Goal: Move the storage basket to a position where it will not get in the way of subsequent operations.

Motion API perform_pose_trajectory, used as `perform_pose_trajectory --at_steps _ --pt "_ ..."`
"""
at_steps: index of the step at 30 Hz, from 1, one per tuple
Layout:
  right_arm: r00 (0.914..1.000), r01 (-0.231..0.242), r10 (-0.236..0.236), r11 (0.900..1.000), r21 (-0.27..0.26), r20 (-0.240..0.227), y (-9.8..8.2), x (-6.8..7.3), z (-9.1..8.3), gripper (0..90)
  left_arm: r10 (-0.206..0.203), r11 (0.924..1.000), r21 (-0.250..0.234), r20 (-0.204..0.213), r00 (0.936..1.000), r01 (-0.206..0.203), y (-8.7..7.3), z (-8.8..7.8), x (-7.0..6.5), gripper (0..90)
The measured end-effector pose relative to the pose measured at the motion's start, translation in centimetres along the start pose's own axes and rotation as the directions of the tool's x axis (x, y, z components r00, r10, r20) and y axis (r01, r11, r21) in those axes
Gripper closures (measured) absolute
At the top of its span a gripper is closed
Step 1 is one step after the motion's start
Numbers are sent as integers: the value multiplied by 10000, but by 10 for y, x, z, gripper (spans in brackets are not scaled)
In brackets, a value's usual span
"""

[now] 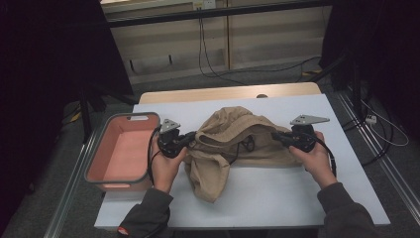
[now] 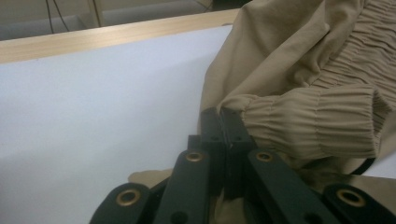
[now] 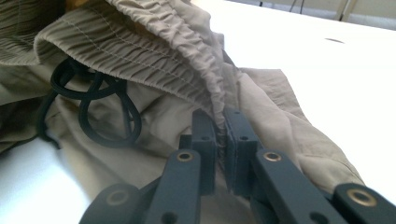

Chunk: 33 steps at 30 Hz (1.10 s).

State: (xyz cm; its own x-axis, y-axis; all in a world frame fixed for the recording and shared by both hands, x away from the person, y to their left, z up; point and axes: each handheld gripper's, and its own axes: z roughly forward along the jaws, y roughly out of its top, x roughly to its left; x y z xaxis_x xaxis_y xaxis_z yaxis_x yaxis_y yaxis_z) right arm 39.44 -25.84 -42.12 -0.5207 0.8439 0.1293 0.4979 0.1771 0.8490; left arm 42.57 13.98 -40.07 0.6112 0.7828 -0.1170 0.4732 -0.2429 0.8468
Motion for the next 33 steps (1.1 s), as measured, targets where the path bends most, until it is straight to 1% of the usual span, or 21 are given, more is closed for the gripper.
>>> perform_pose_trajectory --at_steps 2,3,5,10,12,14,15,16,19,20,21,22,23,24,26,28,29,30,31,32,33 --pt "9994 -337 337 9993 -142 -9 2 -4 6 850 -122 9999 21 -96 9999 122 -1 7 3 896" --pt "9992 -389 391 9990 -197 64 4 -6 9 850 -172 9998 68 -175 9997 174 -2 10 4 896" --pt "9986 -478 482 9986 -219 203 9 -10 16 850 -105 9998 157 -325 9994 110 -1 18 6 895" --pt "9968 -404 405 9992 -37 682 21 -18 35 849 -47 9989 460 -620 9981 76 -4 37 7 895" --pt "9956 -491 486 9988 49 801 22 -22 42 847 -26 9971 755 -647 9979 75 -7 44 8 896" --pt "9945 -618 609 9981 84 850 22 -24 48 848 -1 9955 947 -687 9976 66 -12 50 8 895" --pt "9941 -611 601 9981 80 899 22 -25 50 847 89 9937 1124 -668 9977 -13 -14 52 7 895" --pt "9938 -624 616 9980 61 929 21 -25 51 846 70 9929 1193 -660 9978 9 -16 54 7 895" --pt "9935 -475 473 9989 -5 1037 20 -24 54 829 3 9917 1279 -700 9975 86 -18 55 6 894" --pt "9939 -400 398 9992 -4 1024 19 -23 54 805 65 9915 1301 -703 9975 27 -18 55 6 894" --pt "9935 -376 370 9993 40 1075 19 -22 52 721 108 9912 1323 -710 9974 -13 -18 54 5 893" --pt "9926 -334 314 9993 149 1177 20 -21 50 603 99 9913 1315 -716 9974 -4 -18 53 5 892" --pt "9912 -276 229 9990 341 1305 20 -21 49 508 60 9918 1281 -706 9975 31 -18 53 5 891" --pt "9894 -161 67 9979 634 1452 19 -19 47 451 -46 9925 1218 -696 9976 130 -18 53 5 890" --pt "9890 56 -161 9974 717 1469 16 -18 40 378 -167 9926 1188 -637 9978 242 -18 51 7 886" --pt "9925 8 -89 9978 664 1218 10 -17 31 313 -267 9927 1159 -621 9977 338 -18 49 7 882" --pt "9932 -28 -53 9975 700 1160 7 -17 27 292 -189 9935 1110 -634 9978 259 -18 48 6 878" --pt "9928 -42 -59 9964 848 1193 2 -18 22 285 -193 9946 1008 -679 9975 261 -18 47 5 867" --pt "9916 20 -132 9962 874 1285 -1 -19 18 279 -119 9949 994 -713 9974 189 -18 46 5 850" --pt "9909 77 -196 9959 896 1332 -5 -20 15 263 -122 9954 933 -785 9968 195 -18 46 5 825" --pt "9904 8 -143 9953 973 1375 -10 -21 12 248 -173 9963 825 -833 9964 242 -18 45 5 792"
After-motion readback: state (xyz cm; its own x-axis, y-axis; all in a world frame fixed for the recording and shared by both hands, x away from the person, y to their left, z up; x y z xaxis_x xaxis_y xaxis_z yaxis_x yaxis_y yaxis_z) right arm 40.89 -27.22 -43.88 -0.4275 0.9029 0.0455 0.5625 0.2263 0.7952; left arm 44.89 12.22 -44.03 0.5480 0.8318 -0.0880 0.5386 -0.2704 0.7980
